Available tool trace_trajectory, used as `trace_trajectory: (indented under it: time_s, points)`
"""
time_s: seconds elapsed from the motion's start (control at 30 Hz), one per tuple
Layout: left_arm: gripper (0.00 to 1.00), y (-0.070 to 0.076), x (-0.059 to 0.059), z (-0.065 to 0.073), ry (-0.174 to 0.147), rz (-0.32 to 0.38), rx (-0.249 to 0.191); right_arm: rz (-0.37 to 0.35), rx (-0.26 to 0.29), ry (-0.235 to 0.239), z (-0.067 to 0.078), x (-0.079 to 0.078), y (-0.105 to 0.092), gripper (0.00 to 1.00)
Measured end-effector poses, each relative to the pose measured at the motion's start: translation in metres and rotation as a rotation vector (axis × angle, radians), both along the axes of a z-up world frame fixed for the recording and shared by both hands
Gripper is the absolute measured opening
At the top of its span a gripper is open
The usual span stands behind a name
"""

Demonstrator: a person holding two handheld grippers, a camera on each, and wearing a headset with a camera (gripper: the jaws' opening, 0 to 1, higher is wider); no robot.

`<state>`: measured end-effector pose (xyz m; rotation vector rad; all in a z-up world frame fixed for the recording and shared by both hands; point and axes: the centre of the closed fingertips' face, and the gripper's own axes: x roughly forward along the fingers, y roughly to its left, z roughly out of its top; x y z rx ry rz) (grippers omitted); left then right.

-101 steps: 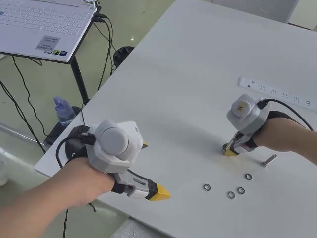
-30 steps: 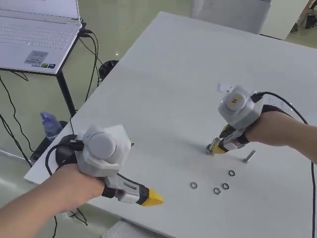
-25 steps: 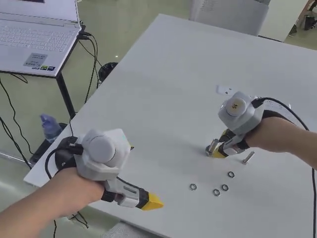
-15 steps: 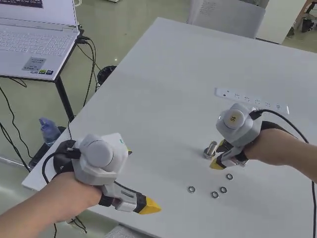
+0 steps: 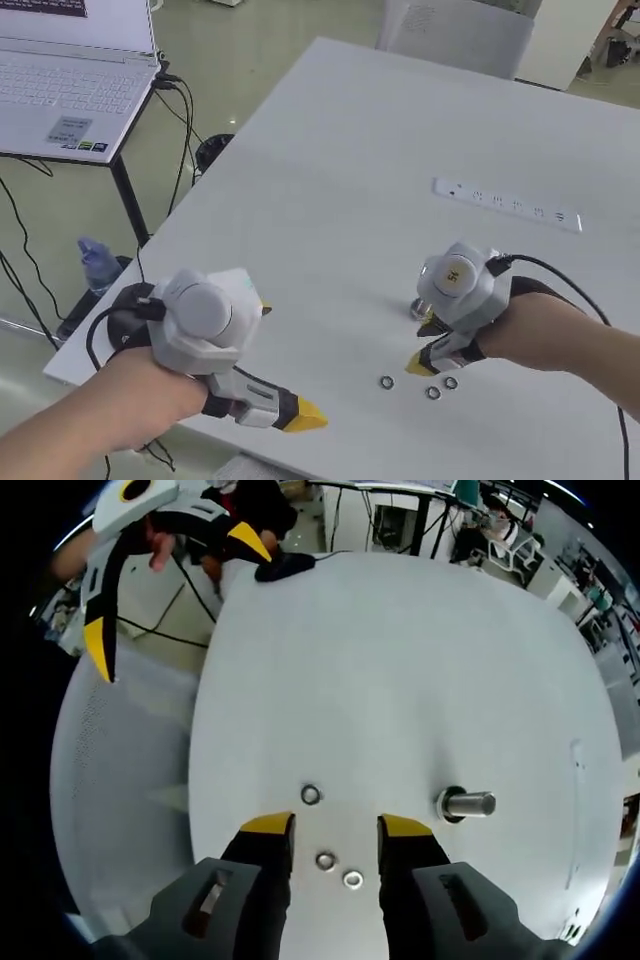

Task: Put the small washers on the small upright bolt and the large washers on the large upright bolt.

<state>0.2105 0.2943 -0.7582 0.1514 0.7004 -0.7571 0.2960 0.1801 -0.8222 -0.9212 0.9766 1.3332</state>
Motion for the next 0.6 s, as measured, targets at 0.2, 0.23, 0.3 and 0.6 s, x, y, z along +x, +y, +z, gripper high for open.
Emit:
trace_trajectory:
  time_s: [0.2,0.23,0.3,0.6]
  points:
    - [0.92,0.000,-0.001,0.002,-0.004,0.006,-0.007,0.015,0.005,0.001,-0.004,-0.010,0.003,0.34]
    - [0.92,0.000,-0.002,0.001,-0.002,0.004,-0.002,0.014,0.013,0.006,-0.004,-0.011,0.004,0.34]
    - [0.92,0.001,-0.003,0.001,-0.002,0.001,0.002,0.014,0.017,0.010,-0.007,-0.012,0.005,0.35]
    - [0.92,0.001,-0.002,0.005,-0.007,0.007,-0.014,0.003,0.021,0.035,-0.021,-0.020,0.008,0.34]
